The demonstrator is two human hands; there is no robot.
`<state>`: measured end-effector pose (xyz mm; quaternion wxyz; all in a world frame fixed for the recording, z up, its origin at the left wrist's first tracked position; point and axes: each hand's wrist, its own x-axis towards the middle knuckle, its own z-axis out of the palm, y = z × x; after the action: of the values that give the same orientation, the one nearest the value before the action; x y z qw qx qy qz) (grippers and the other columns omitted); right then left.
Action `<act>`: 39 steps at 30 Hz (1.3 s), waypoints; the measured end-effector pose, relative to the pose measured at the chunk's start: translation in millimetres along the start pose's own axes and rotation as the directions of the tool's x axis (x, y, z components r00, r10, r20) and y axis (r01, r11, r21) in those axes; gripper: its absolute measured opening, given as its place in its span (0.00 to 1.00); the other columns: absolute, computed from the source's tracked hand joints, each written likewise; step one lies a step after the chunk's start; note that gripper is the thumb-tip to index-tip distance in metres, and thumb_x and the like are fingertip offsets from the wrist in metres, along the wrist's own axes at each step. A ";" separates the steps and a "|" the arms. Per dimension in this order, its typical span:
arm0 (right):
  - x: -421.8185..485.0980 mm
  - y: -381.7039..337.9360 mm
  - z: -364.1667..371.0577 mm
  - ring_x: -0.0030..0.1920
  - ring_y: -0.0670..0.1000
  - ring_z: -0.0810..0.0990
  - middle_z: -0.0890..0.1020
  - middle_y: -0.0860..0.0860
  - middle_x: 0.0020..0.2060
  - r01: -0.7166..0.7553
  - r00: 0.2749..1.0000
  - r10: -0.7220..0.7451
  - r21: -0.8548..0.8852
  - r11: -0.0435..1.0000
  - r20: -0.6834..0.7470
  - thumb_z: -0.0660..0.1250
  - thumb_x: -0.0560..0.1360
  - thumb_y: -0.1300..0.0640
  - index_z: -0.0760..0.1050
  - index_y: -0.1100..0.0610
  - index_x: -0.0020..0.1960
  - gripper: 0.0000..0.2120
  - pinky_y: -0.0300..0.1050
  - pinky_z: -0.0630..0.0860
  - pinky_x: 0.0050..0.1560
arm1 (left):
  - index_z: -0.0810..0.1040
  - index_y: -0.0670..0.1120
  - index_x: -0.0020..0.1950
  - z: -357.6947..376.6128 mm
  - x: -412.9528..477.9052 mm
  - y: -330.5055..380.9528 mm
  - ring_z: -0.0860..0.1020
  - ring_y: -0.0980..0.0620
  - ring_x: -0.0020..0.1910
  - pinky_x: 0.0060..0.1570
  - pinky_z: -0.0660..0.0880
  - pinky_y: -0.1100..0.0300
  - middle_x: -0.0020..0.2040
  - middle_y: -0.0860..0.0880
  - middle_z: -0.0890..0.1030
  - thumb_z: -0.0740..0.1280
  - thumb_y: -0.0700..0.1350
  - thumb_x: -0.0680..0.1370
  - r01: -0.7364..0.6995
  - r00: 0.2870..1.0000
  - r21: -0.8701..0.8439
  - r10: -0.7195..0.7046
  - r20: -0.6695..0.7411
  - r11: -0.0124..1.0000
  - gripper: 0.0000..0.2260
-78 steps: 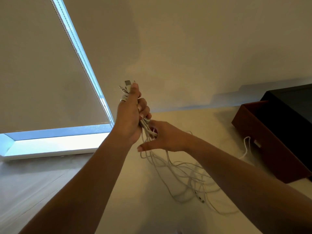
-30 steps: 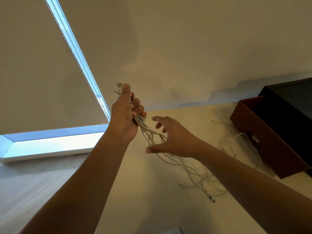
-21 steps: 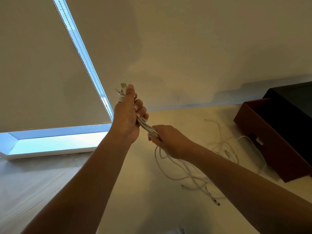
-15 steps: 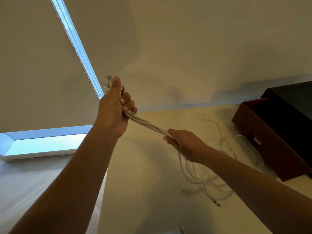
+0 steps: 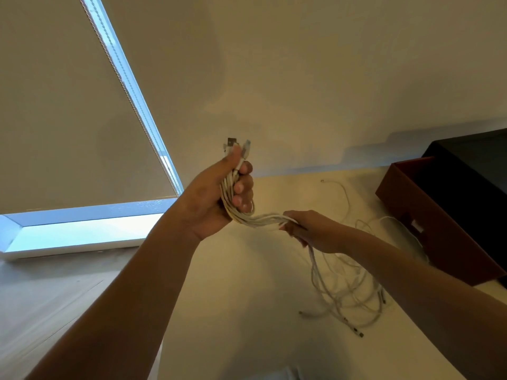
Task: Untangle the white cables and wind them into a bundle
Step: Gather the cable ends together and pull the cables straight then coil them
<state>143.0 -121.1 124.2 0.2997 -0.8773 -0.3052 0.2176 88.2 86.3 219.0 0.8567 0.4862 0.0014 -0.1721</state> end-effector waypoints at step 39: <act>-8.5 -23.0 -7.6 0.36 0.48 0.68 0.73 0.56 0.35 0.032 0.966 -0.022 -0.034 0.999 0.258 0.62 0.78 0.49 0.75 0.64 0.47 0.17 0.43 0.66 0.40 | 0.71 0.43 0.36 -5.7 0.5 -19.8 0.58 0.55 0.18 0.26 0.62 0.62 0.20 0.53 0.66 0.55 0.69 0.74 0.343 0.826 0.005 -0.305 0.474 0.939 0.29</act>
<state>131.8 -115.1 146.5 0.2437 -0.8430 -0.3575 0.3197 83.7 81.6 199.4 0.8085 0.3883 -0.1158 -0.4268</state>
